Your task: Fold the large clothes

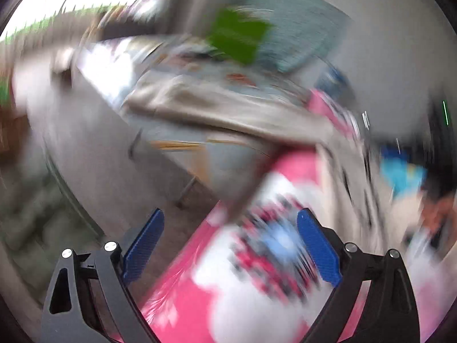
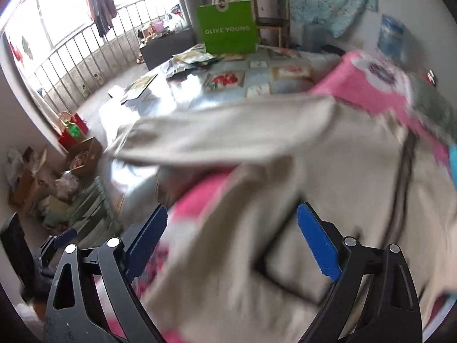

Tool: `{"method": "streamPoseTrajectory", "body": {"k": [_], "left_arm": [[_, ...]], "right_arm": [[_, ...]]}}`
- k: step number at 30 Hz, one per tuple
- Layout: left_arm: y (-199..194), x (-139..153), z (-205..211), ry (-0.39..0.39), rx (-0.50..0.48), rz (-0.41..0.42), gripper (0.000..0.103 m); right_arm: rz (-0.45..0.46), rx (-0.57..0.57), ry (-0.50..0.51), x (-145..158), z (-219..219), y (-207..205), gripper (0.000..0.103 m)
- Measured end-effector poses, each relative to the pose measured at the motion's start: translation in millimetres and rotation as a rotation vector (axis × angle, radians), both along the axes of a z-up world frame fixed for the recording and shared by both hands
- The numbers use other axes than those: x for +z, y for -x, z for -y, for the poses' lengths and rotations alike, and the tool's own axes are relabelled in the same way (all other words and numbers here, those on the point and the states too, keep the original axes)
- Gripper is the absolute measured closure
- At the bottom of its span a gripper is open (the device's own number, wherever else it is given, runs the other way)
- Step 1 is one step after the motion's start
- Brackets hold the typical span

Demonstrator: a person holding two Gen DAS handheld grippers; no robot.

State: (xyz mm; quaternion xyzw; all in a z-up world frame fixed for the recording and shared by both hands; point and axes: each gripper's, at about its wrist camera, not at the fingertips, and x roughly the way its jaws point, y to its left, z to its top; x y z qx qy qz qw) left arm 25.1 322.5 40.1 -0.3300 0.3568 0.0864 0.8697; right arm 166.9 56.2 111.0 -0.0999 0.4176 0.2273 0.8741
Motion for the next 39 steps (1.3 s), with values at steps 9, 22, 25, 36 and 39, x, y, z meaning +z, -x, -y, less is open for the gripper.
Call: {"method": "streamPoseTrajectory", "body": {"k": [9,22,25,36,39], "left_arm": [[-40.7,-42.6,-152.9,0.39,0.327,0.181,0.036],[-110.4,-53.2,-168.5,0.319,0.209,0.099,0.039],[-112.9,-52.0,-167.4,0.31,0.199,0.095,0.046],[-123.7,-47.8,-158.8,0.219,0.227,0.015,0.093],[-124.3,-28.6,-147.7,0.135,0.24,0.012,0.093]], "right_arm": [[-0.069,0.039,-0.039,-50.6,-93.4,-72.9,0.061],[-0.137,-0.096,-0.184,-85.7,-80.6,-124.4,0.065],[-0.143,-0.1,-0.211,-85.6,-74.1,-128.1,0.065],[-0.144,-0.115,-0.244,-95.1,-66.3,-127.9,0.066],[-0.15,-0.096,-0.253,-85.6,-60.2,-122.6,0.065]]}}
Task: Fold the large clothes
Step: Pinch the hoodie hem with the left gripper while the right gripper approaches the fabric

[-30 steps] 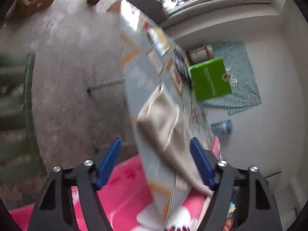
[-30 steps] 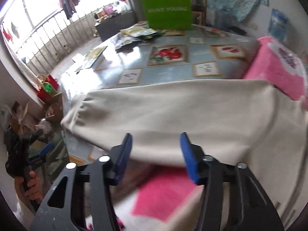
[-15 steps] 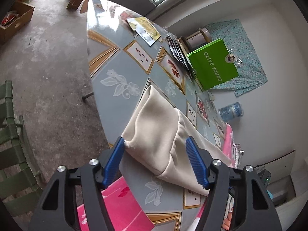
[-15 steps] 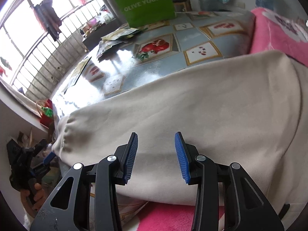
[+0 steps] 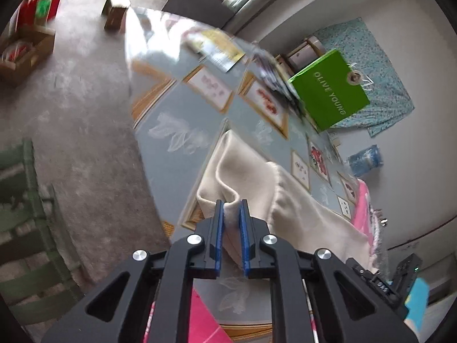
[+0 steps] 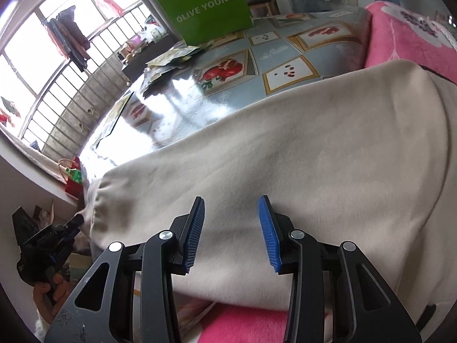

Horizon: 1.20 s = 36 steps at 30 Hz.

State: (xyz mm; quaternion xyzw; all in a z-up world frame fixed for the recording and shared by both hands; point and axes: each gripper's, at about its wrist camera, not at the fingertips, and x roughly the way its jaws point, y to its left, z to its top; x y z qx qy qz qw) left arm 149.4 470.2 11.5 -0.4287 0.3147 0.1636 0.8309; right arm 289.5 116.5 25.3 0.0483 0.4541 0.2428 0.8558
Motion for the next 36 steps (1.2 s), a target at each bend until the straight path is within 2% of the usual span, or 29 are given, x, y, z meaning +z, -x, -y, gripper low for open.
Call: {"method": "streamPoseTrajectory", "body": {"k": [2,4,6,9,12,15,19,21,23,26,30,31,32,33,34,35,36], "left_arm": [[-3.4,27.1,17.8,-0.144,0.001,-0.007,0.094],[-14.3,62.5,45.7,-0.293,-0.03,0.027,0.094],[-26.7,90.2,73.0,-0.376,-0.082,0.073,0.094],[-61.5,137.2,135.7,-0.479,-0.239,0.145,0.094],[-91.8,178.8,214.0,-0.543,-0.399,0.219,0.094],[-116.7,216.2,302.4,-0.561,-0.558,0.306,0.094],[-146.6,246.9,419.5,-0.583,-0.734,0.382,0.094],[-157.7,251.4,468.1,-0.543,-0.813,0.4,0.094],[-165.5,251.3,509.6,-0.482,-0.87,0.41,0.094],[-178.0,234.5,562.9,-0.383,-0.909,0.401,0.093],[-210.8,175.8,617.7,-0.145,-1.045,0.256,0.091],[-213.2,158.3,629.7,-0.136,-1.042,0.208,0.091],[-213.1,150.3,640.8,-0.148,-1.037,0.189,0.083],[-214.6,139.9,650.4,-0.158,-1.047,0.168,0.071],[-214.9,127.7,656.3,-0.153,-1.027,0.135,0.064],[-214.3,121.7,654.8,-0.126,-1.014,0.127,0.054],[-213.5,113.8,648.7,-0.083,-1.007,0.133,0.052]], "right_arm": [[0.006,0.02,-0.03,14.3,11.9,6.0,0.064],[0.001,0.026,-0.054,26.8,25.8,10.3,0.061],[0.021,0.02,-0.075,47.5,52.0,18.2,0.06],[0.08,-0.01,-0.066,77.3,94.9,30.0,0.058],[0.1,-0.071,-0.107,103.7,152.0,39.4,0.055],[0.139,-0.15,-0.093,126.6,212.5,54.4,0.053],[0.182,-0.245,-0.07,148.2,286.9,78.7,0.052],[0.199,-0.294,-0.05,153.8,317.2,90.3,0.051],[0.221,-0.342,0.029,154.7,344.5,105.0,0.047],[0.201,-0.383,0.094,142.9,379.2,124.7,0.046],[0.141,-0.482,0.112,123.1,430.8,144.1,0.046],[0.134,-0.496,0.115,118.2,442.6,147.8,0.046],[0.128,-0.51,0.135,112.6,449.7,149.0,0.046],[0.119,-0.528,0.153,109.7,452.3,149.3,0.046],[0.098,-0.55,0.151,103.2,460.2,148.0,0.046],[0.087,-0.556,0.139,99.7,464.3,147.3,0.045],[0.079,-0.572,0.129,96.3,466.9,145.4,0.045]]}}
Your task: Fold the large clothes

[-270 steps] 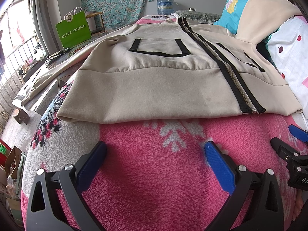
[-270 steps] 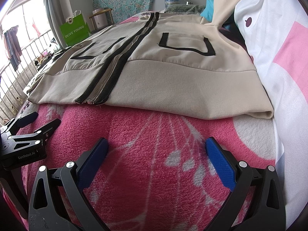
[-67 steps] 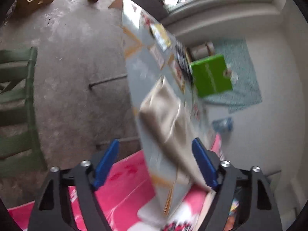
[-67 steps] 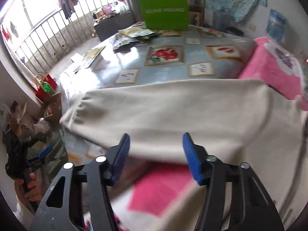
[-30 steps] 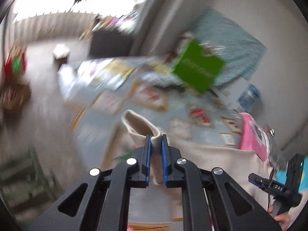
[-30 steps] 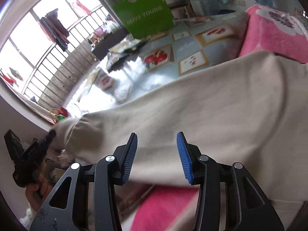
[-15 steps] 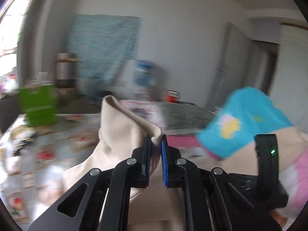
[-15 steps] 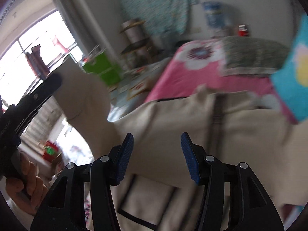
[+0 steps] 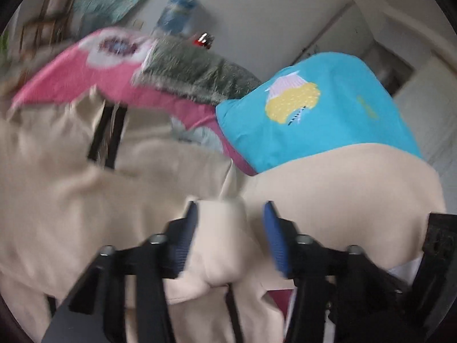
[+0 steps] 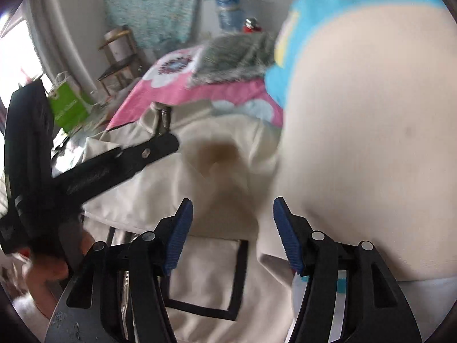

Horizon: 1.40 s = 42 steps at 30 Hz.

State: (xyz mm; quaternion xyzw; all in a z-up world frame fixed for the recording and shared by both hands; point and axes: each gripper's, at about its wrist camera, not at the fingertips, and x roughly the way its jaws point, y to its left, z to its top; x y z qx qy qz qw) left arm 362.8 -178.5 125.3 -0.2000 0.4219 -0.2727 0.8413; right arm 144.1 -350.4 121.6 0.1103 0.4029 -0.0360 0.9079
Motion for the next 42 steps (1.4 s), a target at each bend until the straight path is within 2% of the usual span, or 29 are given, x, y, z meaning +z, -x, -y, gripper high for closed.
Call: {"method": "streamPoseTrajectory", "body": {"k": [2,4,6,8,10,11,12,13,14,15,17,18,19,20,21,22,24,26,27,28,29,30,33,34,35,37,38,40,42], "left_arm": [[-3.0,-5.1,-18.1,0.047,0.02,-0.032,0.044],[-4.8,-7.5,-43.9,0.045,0.055,-0.042,0.042],[-0.3,-10.9,-64.3,-0.032,0.07,-0.011,0.042],[3.4,-10.9,-87.7,-0.178,0.089,0.052,0.042],[6.6,-17.3,-109.2,-0.28,0.102,0.08,0.042],[9.3,-21.9,-125.3,-0.333,0.118,0.098,0.044],[10.7,-27.4,-142.0,-0.365,0.128,0.105,0.052],[10.2,-34.7,-160.5,-0.386,0.143,0.095,0.056],[8.2,-44.1,-177.4,-0.389,0.158,0.071,0.066],[5.8,-54.7,-196.7,-0.398,0.184,0.032,0.078],[3.4,-74.4,-232.1,-0.447,0.264,-0.035,0.085],[3.5,-85.2,-248.1,-0.481,0.306,-0.067,0.101],[4.5,-95.7,-264.3,-0.446,0.304,-0.084,0.1],[6.9,-98.1,-269.6,-0.426,0.294,-0.078,0.1],[9.3,-98.0,-269.4,-0.455,0.298,-0.056,0.1],[12.3,-97.1,-264.9,-0.519,0.295,-0.026,0.1],[9.5,-96.9,-254.8,-0.593,0.275,-0.017,0.1],[7.4,-85.4,-249.7,-0.606,0.265,0.006,0.1],[8.5,-75.7,-247.4,-0.597,0.27,0.037,0.1],[9.9,-68.3,-245.6,-0.635,0.284,0.068,0.1],[6.0,-62.2,-238.8,-0.723,0.321,0.107,0.1],[-0.9,-60.7,-235.3,-0.747,0.337,0.11,0.1],[-21.5,-62.5,-228.9,-0.639,0.291,0.084,0.1],[-26.0,-65.1,-228.3,-0.616,0.275,0.073,0.1],[-34.1,-74.7,-230.5,-0.578,0.253,0.026,0.1],[-44.7,-94.3,-240.8,-0.603,0.291,-0.064,0.1],[-46.0,-104.1,-254.0,-0.546,0.299,-0.09,0.1],[-45.5,-110.0,-261.2,-0.52,0.322,-0.092,0.099],[-48.2,-106.2,-250.9,-0.574,0.369,-0.08,0.099]], "right_arm": [[0.002,0.003,-0.014,-3.4,-2.0,-3.9,0.045],[-0.009,0.009,0.012,-10.6,-10.5,-13.9,0.044],[-0.035,-0.002,0.064,-16.8,-14.6,-20.0,0.041],[-0.088,-0.009,0.095,-35.7,-22.1,-30.9,0.041],[-0.122,-0.014,0.079,-49.3,-24.7,-39.8,0.041],[-0.113,-0.009,0.02,-54.6,-25.1,-41.0,0.041],[-0.097,0.004,-0.046,-58.0,-26.4,-42.0,0.041],[-0.091,0.014,-0.082,-59.9,-28.2,-42.7,0.041],[-0.094,0.031,-0.089,-64.7,-35.5,-46.1,0.042],[-0.096,0.037,-0.05,-68.6,-43.1,-49.2,0.047],[-0.112,-0.022,0.108,-81.1,-58.7,-53.8,0.053],[-0.143,-0.048,0.17,-92.1,-65.0,-58.1,0.056],[-0.167,-0.065,0.203,-102.1,-68.4,-59.6,0.059],[-0.156,-0.077,0.219,-109.6,-70.8,-58.4,0.059],[-0.133,-0.084,0.245,-111.8,-72.9,-56.5,0.059],[-0.118,-0.094,0.254,-113.8,-73.7,-54.9,0.058],[-0.095,-0.109,0.256,-115.5,-74.5,-51.3,0.058],[-0.06,-0.144,0.304,-108.0,-80.0,-42.9,0.058],[-0.008,-0.177,0.302,-99.7,-79.0,-30.8,0.058],[0.061,-0.196,0.291,-91.2,-80.5,-20.9,0.058],[0.14,-0.196,0.303,-81.7,-86.4,-12.5,0.058],[0.181,-0.18,0.342,-75.5,-96.0,-11.1,0.054],[0.18,-0.048,0.322,-76.3,-115.8,-22.4,0.049],[0.146,0.005,0.286,-82.0,-122.5,-29.4,0.048],[0.121,0.028,0.265,-87.2,-127.5,-32.0,0.048],[0.046,0.059,0.26,-102.6,-133.5,-39.7,0.048],[0.051,0.056,0.272,-105.0,-133.4,-37.7,0.046],[0.062,0.041,0.296,-107.6,-130.5,-33.4,0.036],[0.046,0.043,0.252,-111.3,-121.1,-37.9,0.03]]}}
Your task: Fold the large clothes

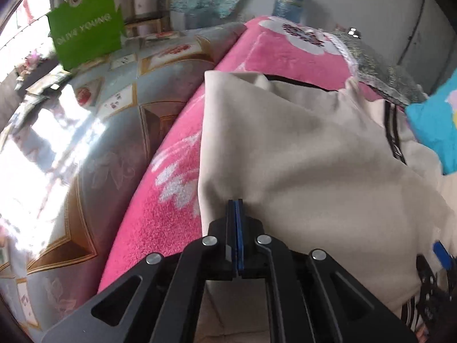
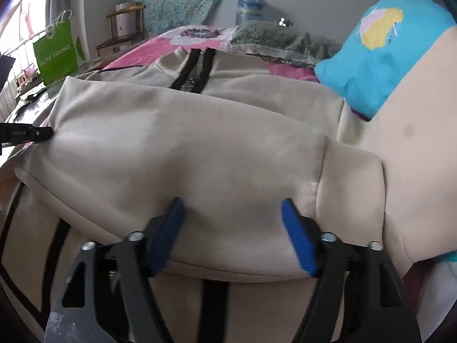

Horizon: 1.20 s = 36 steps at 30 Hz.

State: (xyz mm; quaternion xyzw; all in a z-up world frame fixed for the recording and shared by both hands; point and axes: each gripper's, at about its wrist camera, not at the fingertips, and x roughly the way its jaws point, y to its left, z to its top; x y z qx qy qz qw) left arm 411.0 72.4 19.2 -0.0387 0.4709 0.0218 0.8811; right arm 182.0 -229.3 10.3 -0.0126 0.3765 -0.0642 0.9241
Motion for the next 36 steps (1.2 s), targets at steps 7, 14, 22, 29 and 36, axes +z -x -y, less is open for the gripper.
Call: {"method": "streamPoseTrajectory", "body": {"k": [7,14,22,29,36], "left_arm": [[25.2,22.1,84.5,0.195,-0.324,0.093,0.1],[0.6,-21.1,52.2,0.487,-0.256,-0.034,0.1],[19.8,8.1,-15.0,0.274,0.232,0.116,0.101],[36.0,-17.0,68.5,0.362,-0.238,-0.007,0.1],[44.8,-28.7,83.6,0.287,-0.215,0.073,0.1]], "right_arm": [[0.018,-0.019,0.017,-10.1,-7.0,-8.2,0.024],[0.031,-0.014,-0.011,-12.0,-0.6,-8.7,0.023],[0.023,-0.01,-0.027,-11.8,1.1,-13.6,0.024],[0.036,-0.038,-0.038,-3.7,5.9,-10.6,0.039],[-0.04,-0.032,-0.408,9.3,61.3,-39.4,0.096]]}}
